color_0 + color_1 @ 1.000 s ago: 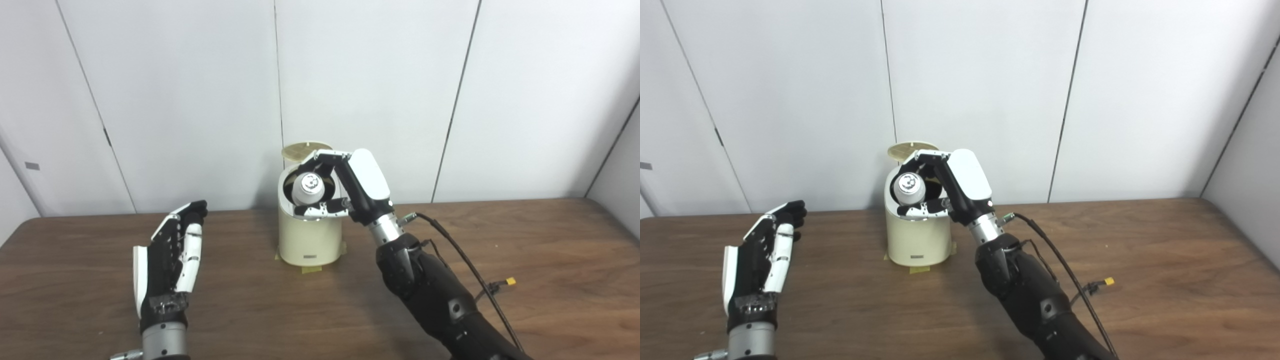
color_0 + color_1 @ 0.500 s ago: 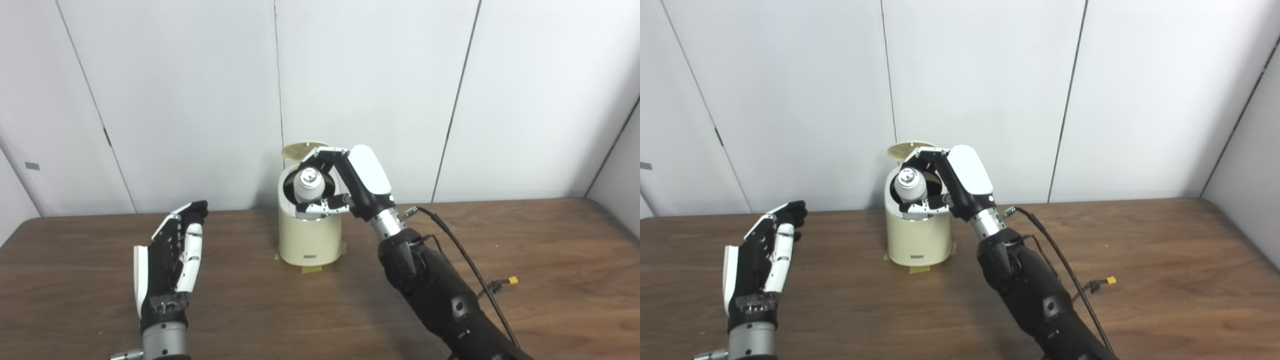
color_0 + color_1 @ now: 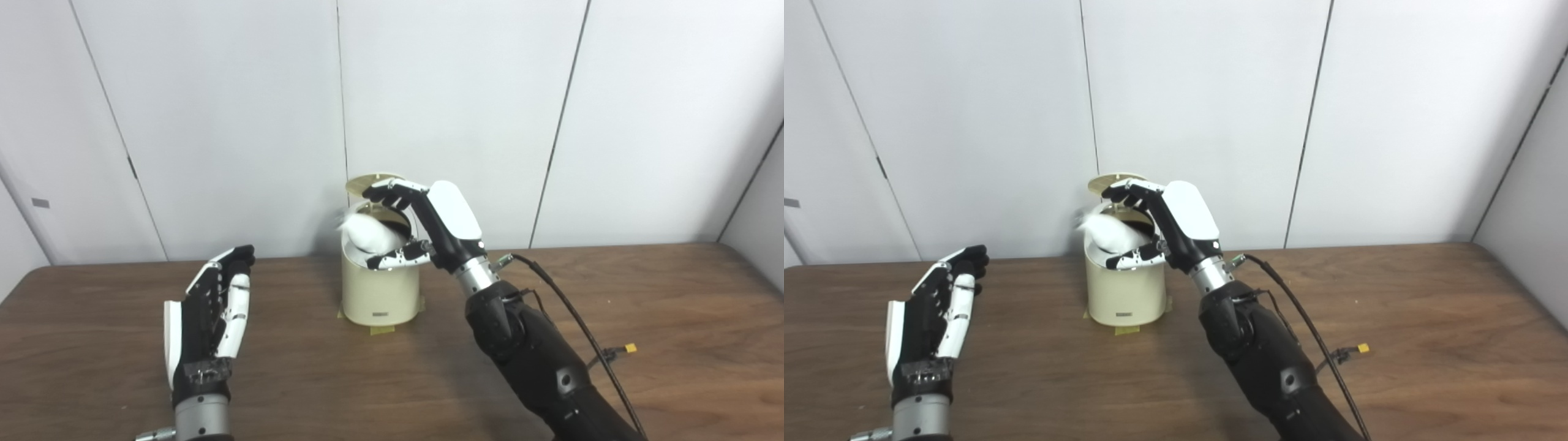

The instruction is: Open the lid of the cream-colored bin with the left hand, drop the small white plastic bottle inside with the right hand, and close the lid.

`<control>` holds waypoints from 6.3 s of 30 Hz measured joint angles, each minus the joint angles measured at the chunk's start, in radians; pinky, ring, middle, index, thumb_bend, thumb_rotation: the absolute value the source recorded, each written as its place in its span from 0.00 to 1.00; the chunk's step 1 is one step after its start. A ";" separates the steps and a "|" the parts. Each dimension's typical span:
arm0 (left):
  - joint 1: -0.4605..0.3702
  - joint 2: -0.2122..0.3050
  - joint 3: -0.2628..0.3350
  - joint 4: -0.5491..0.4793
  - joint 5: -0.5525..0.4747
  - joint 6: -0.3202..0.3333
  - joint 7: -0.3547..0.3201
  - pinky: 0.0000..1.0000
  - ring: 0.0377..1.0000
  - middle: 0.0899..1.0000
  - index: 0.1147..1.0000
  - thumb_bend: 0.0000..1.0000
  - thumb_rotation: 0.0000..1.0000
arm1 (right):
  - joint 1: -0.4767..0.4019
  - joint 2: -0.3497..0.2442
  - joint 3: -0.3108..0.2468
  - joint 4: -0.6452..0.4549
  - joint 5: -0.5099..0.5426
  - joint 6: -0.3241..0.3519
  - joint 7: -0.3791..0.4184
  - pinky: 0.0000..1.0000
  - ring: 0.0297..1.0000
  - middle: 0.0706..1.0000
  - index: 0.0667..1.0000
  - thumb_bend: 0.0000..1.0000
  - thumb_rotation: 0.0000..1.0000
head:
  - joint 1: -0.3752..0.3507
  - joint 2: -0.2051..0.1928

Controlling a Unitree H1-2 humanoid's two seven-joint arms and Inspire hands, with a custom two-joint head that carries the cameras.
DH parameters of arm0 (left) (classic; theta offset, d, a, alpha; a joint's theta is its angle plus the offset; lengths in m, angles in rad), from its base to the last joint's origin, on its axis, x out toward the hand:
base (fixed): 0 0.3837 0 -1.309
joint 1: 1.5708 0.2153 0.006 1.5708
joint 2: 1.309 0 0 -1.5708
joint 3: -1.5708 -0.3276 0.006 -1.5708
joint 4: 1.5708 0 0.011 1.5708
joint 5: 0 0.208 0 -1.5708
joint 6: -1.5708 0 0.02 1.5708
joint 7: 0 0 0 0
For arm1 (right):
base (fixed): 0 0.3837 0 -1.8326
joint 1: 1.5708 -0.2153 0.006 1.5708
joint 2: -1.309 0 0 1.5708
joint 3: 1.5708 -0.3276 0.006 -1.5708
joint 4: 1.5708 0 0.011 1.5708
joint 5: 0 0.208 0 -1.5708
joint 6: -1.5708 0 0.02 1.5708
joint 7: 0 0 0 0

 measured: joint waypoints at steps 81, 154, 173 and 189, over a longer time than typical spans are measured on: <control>-0.832 0.349 -0.309 0.388 0.480 0.179 -0.700 1.00 1.00 0.95 0.87 0.89 0.97 | 0.654 -0.060 -0.272 -0.672 0.627 0.057 0.363 1.00 1.00 1.00 1.00 0.87 0.89 | 0.017 -0.021; -0.693 0.418 -0.500 0.383 0.686 -0.039 -0.755 1.00 1.00 0.89 0.86 1.00 0.99 | 0.649 0.031 -0.307 -0.626 0.599 0.068 0.361 0.99 0.99 1.00 1.00 0.95 0.75 | -0.014 -0.017; -0.640 0.418 -0.514 0.381 0.757 -0.122 -0.785 1.00 1.00 0.91 0.87 1.00 1.00 | 0.650 0.032 -0.309 -0.628 0.591 0.069 0.361 0.98 0.99 1.00 1.00 0.94 0.76 | -0.017 -0.002; -0.608 0.412 -0.507 0.410 0.758 -0.158 -0.728 1.00 0.98 0.88 0.85 1.00 0.99 | 0.657 0.034 -0.310 -0.650 0.592 0.079 0.361 0.98 0.99 0.99 1.00 0.94 0.75 | -0.021 0.012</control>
